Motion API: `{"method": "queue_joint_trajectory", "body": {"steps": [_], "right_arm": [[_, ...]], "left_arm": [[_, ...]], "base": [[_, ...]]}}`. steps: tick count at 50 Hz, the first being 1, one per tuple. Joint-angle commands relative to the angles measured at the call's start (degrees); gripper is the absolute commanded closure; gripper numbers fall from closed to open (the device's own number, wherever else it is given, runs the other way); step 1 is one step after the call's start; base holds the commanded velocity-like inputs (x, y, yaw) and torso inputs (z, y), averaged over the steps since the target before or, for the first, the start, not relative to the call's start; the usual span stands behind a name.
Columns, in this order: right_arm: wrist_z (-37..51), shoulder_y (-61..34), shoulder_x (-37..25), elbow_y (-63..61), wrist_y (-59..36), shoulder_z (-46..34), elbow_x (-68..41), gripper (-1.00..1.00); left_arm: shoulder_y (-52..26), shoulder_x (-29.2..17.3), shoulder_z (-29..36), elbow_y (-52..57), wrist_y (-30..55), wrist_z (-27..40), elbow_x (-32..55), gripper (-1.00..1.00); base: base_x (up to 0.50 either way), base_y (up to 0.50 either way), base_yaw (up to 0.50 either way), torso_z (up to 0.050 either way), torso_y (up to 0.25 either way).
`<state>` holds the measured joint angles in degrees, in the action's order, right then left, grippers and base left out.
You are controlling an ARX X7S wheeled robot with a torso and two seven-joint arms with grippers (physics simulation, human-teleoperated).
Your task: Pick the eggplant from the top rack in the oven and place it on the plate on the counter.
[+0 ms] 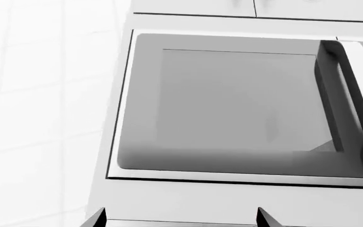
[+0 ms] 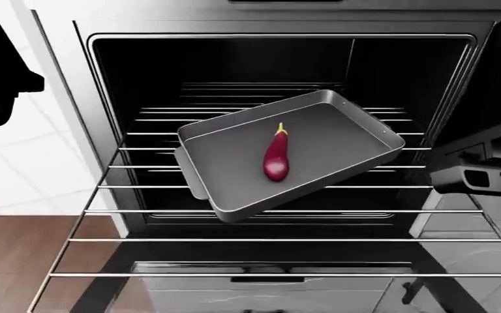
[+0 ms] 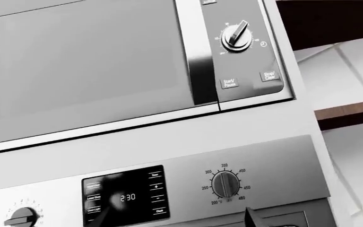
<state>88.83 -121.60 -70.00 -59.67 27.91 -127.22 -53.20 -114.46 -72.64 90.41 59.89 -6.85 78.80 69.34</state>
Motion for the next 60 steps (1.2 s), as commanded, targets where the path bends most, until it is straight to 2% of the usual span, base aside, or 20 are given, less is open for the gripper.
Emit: {"method": "queue_joint_trajectory", "body": {"steps": [1,8,20,22,23,34,36,41,44,52,60], "right_arm": [[0.3,0.6,0.2,0.0,0.1,-0.1,0.7,-1.00],[0.2,0.9,-0.1,0.0,-0.3,0.7,0.3,-1.00],[0.5,1.4,0.4,0.1,-1.3,2.0,0.1,-1.00],[0.4,1.8,0.5,0.0,-1.4,2.3,0.1,-1.00],[0.5,2.1,0.6,0.1,-1.5,2.4,0.2,-1.00],[0.2,4.2,0.1,0.1,-1.9,3.8,0.8,-1.00],[0.1,4.2,0.1,0.1,-2.1,4.0,0.6,-1.00],[-1.5,4.2,0.9,1.4,-2.1,4.3,-1.6,-1.00],[-5.6,4.7,2.9,4.7,0.1,4.2,-5.7,-1.00],[-18.4,8.6,16.2,18.0,7.2,5.6,-21.7,-1.00],[-24.2,12.5,25.1,25.0,9.2,6.9,-31.0,-1.00]], "left_arm": [[-2.3,0.2,3.7,0.0,-1.4,0.5,-0.7,-1.00],[-4.5,0.4,6.5,0.0,-2.3,0.9,-1.1,-1.00],[-7.0,1.3,8.5,-0.1,-3.3,1.4,-1.6,-1.00],[-13.0,3.3,12.5,0.1,2.3,2.3,-2.6,-1.00],[-12.6,2.8,13.9,0.1,-1.7,1.7,-2.0,-1.00],[-17.2,3.6,21.9,0.0,-4.3,3.0,-3.4,-1.00],[-16.0,2.7,22.0,-0.1,-8.5,3.5,-4.3,-1.00],[-16.1,3.0,23.1,-0.2,-8.7,3.7,-4.8,-1.00],[-16.2,3.1,23.5,-0.2,-9.1,3.9,-5.2,-1.00],[-16.7,3.1,25.6,-0.2,-10.5,4.3,-6.4,-1.00],[-16.3,3.1,26.7,-0.2,-11.7,4.6,-7.4,-1.00]], "base": [[0.50,-0.12,0.00,0.000,0.000],[0.32,-0.03,0.00,0.000,0.000],[0.00,0.00,0.00,0.000,0.000],[0.00,0.00,0.00,0.000,0.000],[0.00,0.00,0.00,0.000,-0.250],[0.00,0.00,0.00,0.000,-0.250],[0.00,0.00,0.00,0.000,-0.125],[0.00,0.00,0.00,0.000,0.000],[0.00,0.00,0.00,0.000,0.000],[0.00,0.00,0.00,0.000,0.000],[0.00,0.00,0.00,0.000,0.000]]}}
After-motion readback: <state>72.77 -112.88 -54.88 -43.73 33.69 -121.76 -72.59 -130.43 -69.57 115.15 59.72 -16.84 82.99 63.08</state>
